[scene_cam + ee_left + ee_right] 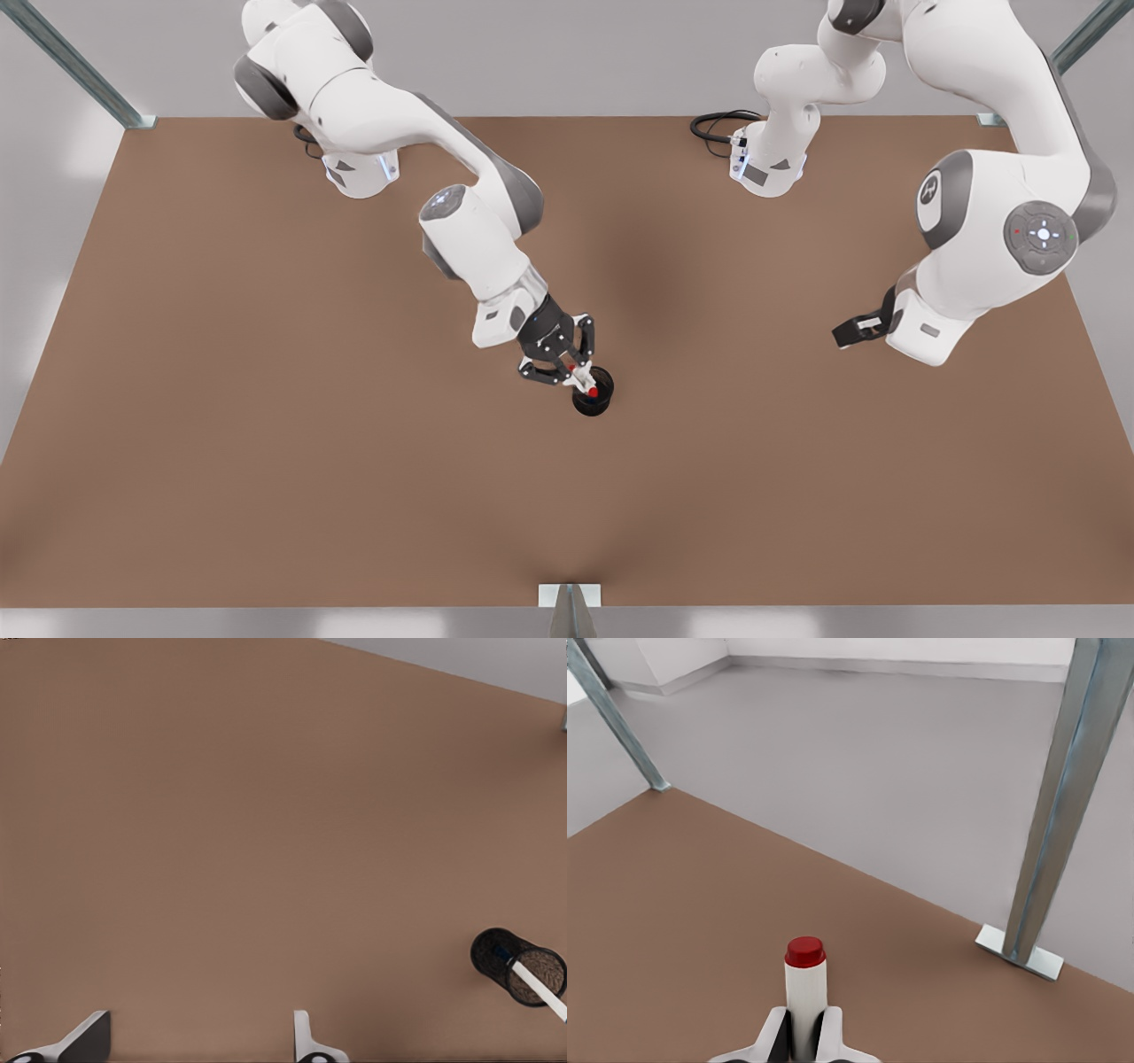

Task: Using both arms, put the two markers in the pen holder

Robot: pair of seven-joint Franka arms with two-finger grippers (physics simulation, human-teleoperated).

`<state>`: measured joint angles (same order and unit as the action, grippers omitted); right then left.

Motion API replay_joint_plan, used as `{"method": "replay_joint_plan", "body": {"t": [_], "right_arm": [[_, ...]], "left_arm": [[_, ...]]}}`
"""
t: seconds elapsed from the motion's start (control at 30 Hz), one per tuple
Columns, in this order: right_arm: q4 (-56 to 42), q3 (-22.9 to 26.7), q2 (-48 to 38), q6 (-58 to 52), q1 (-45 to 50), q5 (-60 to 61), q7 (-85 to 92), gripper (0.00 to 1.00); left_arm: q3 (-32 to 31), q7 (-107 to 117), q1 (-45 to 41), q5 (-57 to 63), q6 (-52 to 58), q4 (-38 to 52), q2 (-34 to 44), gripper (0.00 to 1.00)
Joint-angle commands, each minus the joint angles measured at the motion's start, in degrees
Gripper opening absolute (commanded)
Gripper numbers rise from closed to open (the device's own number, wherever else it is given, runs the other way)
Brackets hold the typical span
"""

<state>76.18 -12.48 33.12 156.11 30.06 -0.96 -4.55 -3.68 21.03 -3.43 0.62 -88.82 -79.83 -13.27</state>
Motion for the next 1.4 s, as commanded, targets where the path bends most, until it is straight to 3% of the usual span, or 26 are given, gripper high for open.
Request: {"method": "replay_joint_plan", "body": {"t": [0.0, 0.1, 0.27, 0.57, 0.8, 1.1, 1.27, 1.3, 1.33, 1.37], "right_arm": [[-2.9, 5.3, 2.5, 8.5, 5.1, -0.7, -9.6, 0.21], [-6.1, 8.9, 7.4, 12.6, 7.4, -0.8, -9.6, 0.21], [-5.2, 9.1, 11.3, 18.2, 7.6, -4.3, -9.6, 0.21], [7.7, 9.8, 9.3, 27.1, 8.4, -7.6, -9.5, 0.21], [12.4, 12.7, 10.0, 34.4, 10.9, -8.8, -9.5, 0.21], [13.6, 12.7, 9.8, 34.5, 12.0, -8.6, -9.5, 0.21], [19.4, 13.0, 9.7, 40.1, 13.0, -8.6, -9.5, 0.21], [21.1, 13.3, 9.6, 41.0, 13.8, -8.4, -9.5, 0.38], [22.8, 14.1, 9.4, 42.4, 15.5, -5.5, -9.5, 1.00], [22.9, 16.0, 9.6, 42.7, 16.9, -5.5, -9.4, 1.00]], "left_arm": [[0.0, -17.6, 0.0, 0.1, 1.0, 0.0, 0.0, 1.00], [0.0, -18.3, 0.1, 0.1, 0.9, 0.0, -0.2, 1.00], [0.0, -18.2, -0.1, 0.0, 0.9, -0.1, -1.1, 1.00], [0.0, -18.1, -0.1, 0.0, 0.6, -0.1, -2.2, 1.00], [0.0, -18.2, 0.2, 0.0, 0.5, 0.0, -3.0, 1.00], [0.0, -18.2, 0.4, 0.0, 0.5, -0.1, -3.0, 1.00], [0.0, -18.2, 0.4, -0.2, -0.3, -0.1, -3.1, 1.00], [0.0, -18.2, 0.4, -0.2, -0.3, -0.1, -3.1, 1.00], [0.0, -18.2, 0.4, -0.2, -0.3, -0.1, -3.1, 1.00], [0.0, -18.2, 0.4, -0.2, -0.3, -0.1, -3.1, 1.00]]}}
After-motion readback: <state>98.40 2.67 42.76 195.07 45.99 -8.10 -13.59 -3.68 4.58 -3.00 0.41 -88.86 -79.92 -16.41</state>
